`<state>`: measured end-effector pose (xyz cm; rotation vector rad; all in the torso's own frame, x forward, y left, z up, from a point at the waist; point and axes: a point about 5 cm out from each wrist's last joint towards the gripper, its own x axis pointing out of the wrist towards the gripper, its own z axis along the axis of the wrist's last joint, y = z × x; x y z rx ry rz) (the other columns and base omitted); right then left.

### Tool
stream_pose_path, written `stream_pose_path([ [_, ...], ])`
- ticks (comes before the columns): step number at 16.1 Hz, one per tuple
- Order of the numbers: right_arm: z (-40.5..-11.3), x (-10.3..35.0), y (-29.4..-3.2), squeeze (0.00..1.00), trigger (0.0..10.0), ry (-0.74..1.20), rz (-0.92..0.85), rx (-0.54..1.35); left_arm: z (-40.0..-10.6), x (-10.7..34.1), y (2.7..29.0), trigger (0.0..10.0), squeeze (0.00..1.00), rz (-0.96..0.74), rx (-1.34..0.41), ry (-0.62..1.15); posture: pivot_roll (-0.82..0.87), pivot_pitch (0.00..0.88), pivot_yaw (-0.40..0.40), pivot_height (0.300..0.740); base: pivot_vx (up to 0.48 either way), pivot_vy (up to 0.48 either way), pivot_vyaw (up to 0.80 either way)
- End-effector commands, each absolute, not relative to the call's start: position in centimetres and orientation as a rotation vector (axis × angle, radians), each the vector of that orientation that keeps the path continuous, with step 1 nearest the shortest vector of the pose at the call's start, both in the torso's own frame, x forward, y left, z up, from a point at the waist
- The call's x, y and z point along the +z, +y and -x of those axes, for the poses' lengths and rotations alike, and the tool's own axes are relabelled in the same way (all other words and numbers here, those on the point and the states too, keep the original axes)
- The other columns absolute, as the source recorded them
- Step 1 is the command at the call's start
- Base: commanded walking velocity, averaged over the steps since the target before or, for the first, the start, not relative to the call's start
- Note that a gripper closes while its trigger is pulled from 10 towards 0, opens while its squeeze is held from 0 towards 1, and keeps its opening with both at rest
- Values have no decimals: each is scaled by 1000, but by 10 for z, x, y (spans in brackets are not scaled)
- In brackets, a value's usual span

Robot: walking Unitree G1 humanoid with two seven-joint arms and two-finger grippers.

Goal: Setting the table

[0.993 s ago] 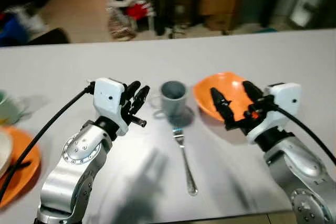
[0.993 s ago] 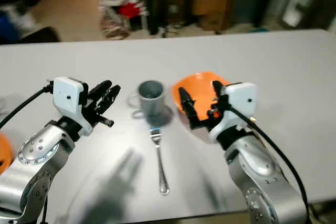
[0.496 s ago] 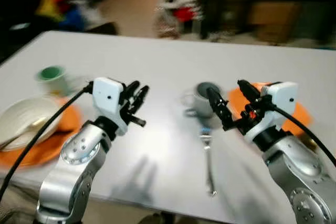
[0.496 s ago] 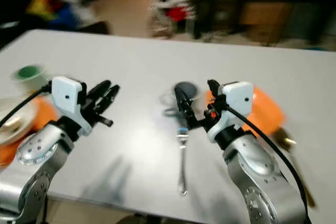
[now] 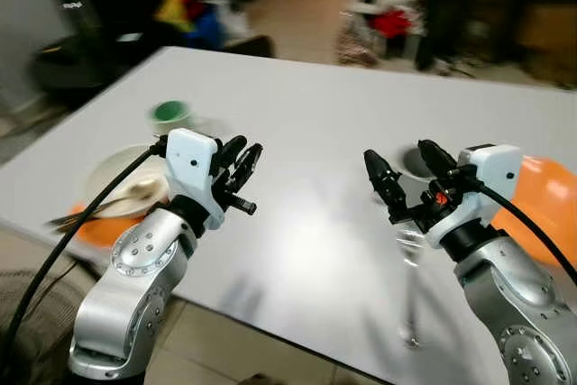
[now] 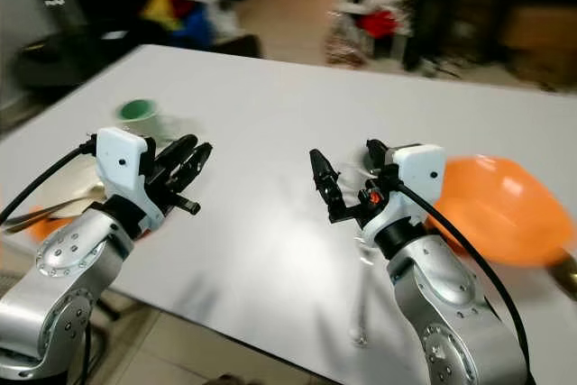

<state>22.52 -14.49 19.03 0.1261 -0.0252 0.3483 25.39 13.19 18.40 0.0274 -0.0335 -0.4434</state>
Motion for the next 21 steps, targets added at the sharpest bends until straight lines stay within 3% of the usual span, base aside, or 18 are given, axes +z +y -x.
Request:
stream_pose_path([
  [1, -226, 192, -141, 0, 10000, -33, -131, 362, -254, 180, 139, 10000, 0, -44, -410, -13, 26, 0, 76, 740, 0, 0, 800],
  [5, -228, 192, -140, 0, 10000, -33, -136, 375, -252, 181, 138, 10000, 0, -24, -399, -16, 43, 0, 57, 740, 0, 0, 800],
  [16, -233, 194, -138, 0, 10000, -44, -134, 382, -253, 187, 143, 10000, 0, -18, -386, -29, 59, 0, 52, 740, 0, 301, 800],
  [21, -236, 191, -141, 0, 10000, -36, -176, 346, -254, 187, 146, 10000, 0, -24, -377, -31, 67, 0, 46, 740, 0, 305, 0],
])
